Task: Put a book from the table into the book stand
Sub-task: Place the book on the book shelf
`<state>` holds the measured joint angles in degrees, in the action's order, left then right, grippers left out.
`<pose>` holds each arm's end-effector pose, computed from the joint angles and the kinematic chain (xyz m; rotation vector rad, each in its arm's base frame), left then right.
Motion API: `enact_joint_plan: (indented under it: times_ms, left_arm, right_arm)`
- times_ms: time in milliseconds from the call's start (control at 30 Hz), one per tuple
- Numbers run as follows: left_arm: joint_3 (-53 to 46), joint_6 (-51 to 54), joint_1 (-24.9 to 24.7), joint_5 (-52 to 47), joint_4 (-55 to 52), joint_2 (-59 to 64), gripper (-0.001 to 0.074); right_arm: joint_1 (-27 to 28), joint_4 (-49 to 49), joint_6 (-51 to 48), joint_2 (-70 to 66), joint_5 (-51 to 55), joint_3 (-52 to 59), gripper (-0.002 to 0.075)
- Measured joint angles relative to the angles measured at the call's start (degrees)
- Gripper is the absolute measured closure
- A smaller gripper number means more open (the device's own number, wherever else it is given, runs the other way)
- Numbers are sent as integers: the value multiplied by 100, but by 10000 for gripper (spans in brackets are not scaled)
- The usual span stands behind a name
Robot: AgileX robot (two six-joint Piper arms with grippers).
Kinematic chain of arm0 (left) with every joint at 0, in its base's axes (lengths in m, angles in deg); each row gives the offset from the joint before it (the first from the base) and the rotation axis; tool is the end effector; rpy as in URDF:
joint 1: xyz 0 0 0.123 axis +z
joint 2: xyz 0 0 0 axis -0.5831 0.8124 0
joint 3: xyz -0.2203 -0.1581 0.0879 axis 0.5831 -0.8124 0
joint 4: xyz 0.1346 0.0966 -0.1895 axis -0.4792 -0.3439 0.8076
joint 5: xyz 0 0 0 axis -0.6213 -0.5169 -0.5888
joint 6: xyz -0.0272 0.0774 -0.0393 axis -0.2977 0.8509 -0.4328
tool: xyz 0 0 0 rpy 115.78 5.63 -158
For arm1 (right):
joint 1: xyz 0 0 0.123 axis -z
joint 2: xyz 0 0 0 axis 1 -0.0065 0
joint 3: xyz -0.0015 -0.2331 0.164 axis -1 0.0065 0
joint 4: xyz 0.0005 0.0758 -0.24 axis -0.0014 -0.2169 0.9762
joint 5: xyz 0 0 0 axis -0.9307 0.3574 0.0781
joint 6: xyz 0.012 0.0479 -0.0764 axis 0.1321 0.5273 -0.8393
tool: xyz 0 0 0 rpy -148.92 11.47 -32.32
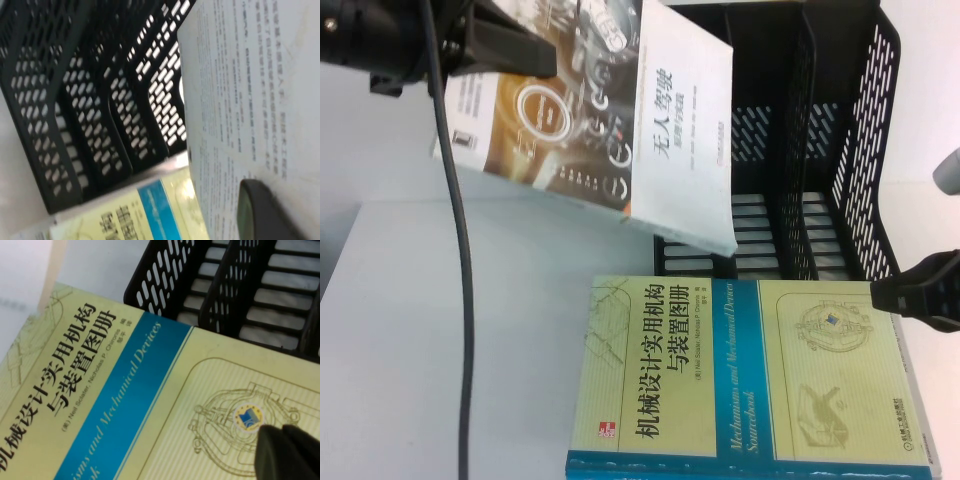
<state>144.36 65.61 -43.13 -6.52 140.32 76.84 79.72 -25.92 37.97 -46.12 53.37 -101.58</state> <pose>0.2977 -0.1068 0.4481 0.2435 2.2414 -1.1783 0.2460 0.0792 0.2714 -0.3313 2.3357 0.5882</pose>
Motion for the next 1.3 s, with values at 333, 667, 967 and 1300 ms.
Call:
enact_joint_plan:
  times_ms: [333, 667, 967, 1300]
  left_arm:
    - [1325, -429, 0, -39, -277, 1285, 634]
    - [1450, -586, -455, 281, -549, 1704, 634]
    - [1458, -1014, -992, 864, -1509, 1807, 634]
    - [1458, -1334, -992, 829, -1942, 1882, 634]
  right_arm:
    - [0, 0, 0, 0, 0, 0, 728]
    - [0, 0, 124, 0, 0, 0, 728]
    - [0, -10, 146, 0, -23, 0, 728]
    - [0, -30, 146, 0, -23, 0, 728]
